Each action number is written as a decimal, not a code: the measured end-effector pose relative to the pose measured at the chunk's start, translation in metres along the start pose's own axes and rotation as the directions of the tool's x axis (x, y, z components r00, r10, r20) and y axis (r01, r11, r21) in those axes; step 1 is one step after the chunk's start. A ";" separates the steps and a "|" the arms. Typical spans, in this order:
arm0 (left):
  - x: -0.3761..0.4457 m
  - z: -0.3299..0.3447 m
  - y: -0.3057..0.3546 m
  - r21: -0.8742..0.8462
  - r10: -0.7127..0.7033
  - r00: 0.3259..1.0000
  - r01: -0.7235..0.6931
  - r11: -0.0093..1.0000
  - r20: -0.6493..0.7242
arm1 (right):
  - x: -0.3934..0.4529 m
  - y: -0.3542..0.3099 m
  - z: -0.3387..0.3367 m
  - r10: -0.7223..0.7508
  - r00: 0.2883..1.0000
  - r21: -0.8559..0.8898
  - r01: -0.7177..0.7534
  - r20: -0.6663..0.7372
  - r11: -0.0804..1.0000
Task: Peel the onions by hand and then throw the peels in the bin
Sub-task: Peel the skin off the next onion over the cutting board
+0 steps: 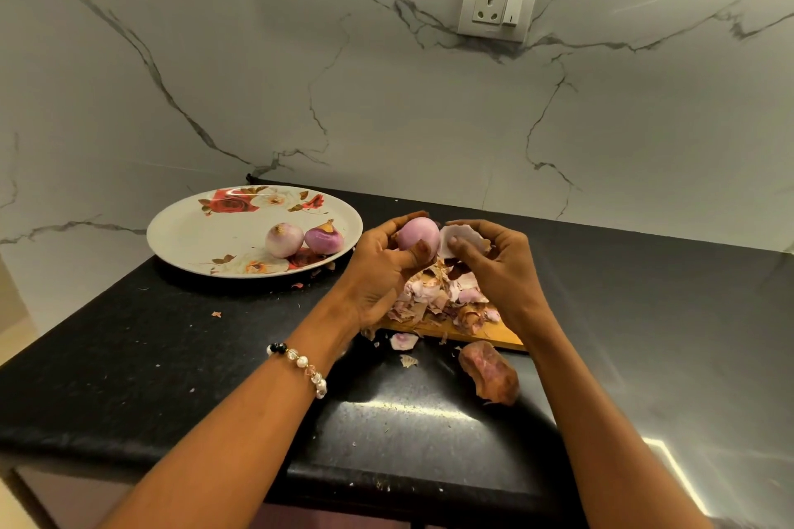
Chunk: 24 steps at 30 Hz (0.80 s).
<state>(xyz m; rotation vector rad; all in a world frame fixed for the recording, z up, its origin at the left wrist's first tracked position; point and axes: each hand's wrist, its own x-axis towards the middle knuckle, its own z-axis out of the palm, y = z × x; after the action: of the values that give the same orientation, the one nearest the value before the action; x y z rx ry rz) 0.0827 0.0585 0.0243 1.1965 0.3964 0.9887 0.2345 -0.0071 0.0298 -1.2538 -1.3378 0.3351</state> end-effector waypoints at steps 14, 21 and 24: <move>-0.004 0.004 0.005 0.166 0.052 0.998 -0.044 0.985 -0.047 | -0.002 -0.007 -0.002 -0.058 0.998 0.072 0.060 -0.025 0.996; -0.003 0.004 0.005 -0.010 -0.024 1.000 0.024 1.000 0.002 | -0.004 -0.019 -0.003 0.186 0.982 0.582 -0.163 0.020 0.797; -0.004 0.004 0.006 -0.105 -0.055 0.998 0.057 0.993 0.023 | -0.001 -0.018 -0.011 0.261 0.965 0.691 -0.166 -0.033 0.703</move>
<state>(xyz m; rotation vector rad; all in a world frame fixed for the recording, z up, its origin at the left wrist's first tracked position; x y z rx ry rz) 0.0813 0.0534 0.0303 1.0934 0.3564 0.9372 0.2354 -0.0194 0.0466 -0.7691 -0.8177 0.8228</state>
